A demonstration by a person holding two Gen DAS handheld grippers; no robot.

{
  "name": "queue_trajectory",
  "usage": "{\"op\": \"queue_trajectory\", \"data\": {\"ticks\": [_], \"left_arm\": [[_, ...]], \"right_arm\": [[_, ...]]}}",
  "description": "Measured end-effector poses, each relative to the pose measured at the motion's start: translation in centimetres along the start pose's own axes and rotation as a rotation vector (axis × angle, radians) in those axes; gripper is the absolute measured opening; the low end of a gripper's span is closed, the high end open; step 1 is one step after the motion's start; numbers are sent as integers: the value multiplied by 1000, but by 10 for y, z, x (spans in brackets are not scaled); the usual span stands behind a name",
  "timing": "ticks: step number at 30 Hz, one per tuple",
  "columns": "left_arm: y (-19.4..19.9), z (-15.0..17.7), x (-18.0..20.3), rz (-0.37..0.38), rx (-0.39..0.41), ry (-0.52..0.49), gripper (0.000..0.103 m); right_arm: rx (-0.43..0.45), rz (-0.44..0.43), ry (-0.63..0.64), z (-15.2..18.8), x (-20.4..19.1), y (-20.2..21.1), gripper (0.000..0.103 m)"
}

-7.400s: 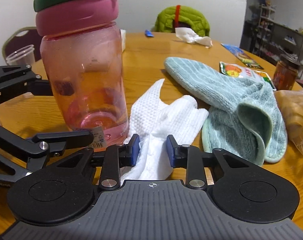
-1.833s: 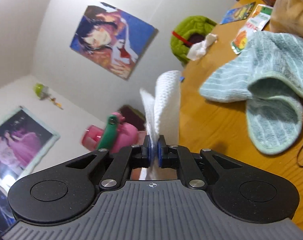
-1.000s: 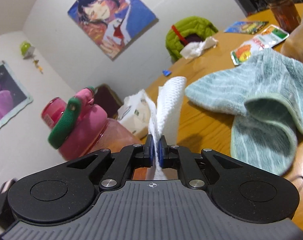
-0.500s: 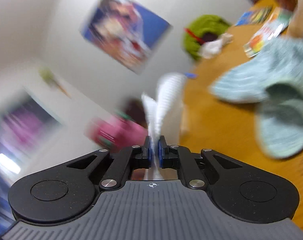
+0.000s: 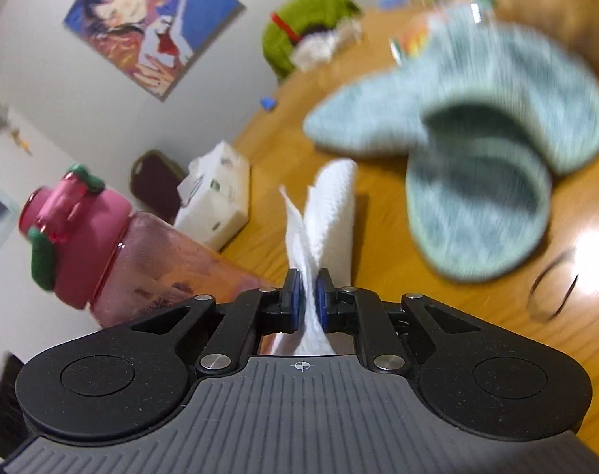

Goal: Clean container
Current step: 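Hold the bottle with the left tool while the right tool wipes near its lid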

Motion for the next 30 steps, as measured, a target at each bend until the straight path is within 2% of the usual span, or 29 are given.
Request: {"op": "queue_trajectory", "data": {"ticks": [1, 2, 6, 7, 8, 9, 10, 14, 15, 16, 17, 18, 20, 26, 28, 30], "left_arm": [[1, 0, 0, 0, -7, -1, 74], [3, 1, 0, -3, -14, -5, 76], [4, 4, 3, -15, -39, -39, 77], [3, 5, 3, -17, -48, -43, 76], [2, 6, 3, -19, -56, -43, 73], [2, 7, 3, -19, -61, -44, 72], [2, 7, 2, -18, -62, -44, 71], [1, 8, 1, -14, -60, -44, 70], [1, 8, 1, -14, -60, -45, 70], [1, 8, 1, -14, -60, -45, 70], [1, 8, 1, -15, -60, -46, 70], [1, 8, 1, -16, -61, -47, 70], [1, 8, 1, -19, -63, -48, 70], [5, 7, 1, -32, -63, -48, 72], [6, 8, 1, -16, -63, -47, 67], [7, 8, 1, -9, -59, -46, 67]], "right_arm": [[16, 35, 32, -1, -2, 4, 41], [27, 62, 57, -1, -4, 7, 44], [-15, 112, 116, 0, -8, 10, 43], [-29, 133, 120, 2, -5, 10, 40], [-38, 156, 126, 3, -2, 10, 23], [-33, 177, 138, 4, 1, 10, 12], [-19, 190, 143, 3, 3, 11, 5], [53, 197, 162, -5, 1, 22, 7], [50, 196, 155, -6, 2, 22, 12], [45, 204, 141, -6, 5, 22, 25], [43, 213, 132, -7, 8, 21, 31], [48, 225, 134, -7, 9, 20, 30], [56, 242, 145, -8, 9, 19, 7], [100, 262, 166, -10, 5, 25, 5], [90, 289, 164, -10, 9, 22, 5], [86, 269, 146, -10, 9, 21, 5]]}}
Point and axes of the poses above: each gripper's, at about its wrist camera, not at the fingertips, and y roughly against the way its jaws point, x to its right, z to its underside, the point moved 10 cm from there along -y, roughly the way its jaws point, and after that the axes turned 13 degrees about -x, right-handed, at the moved point
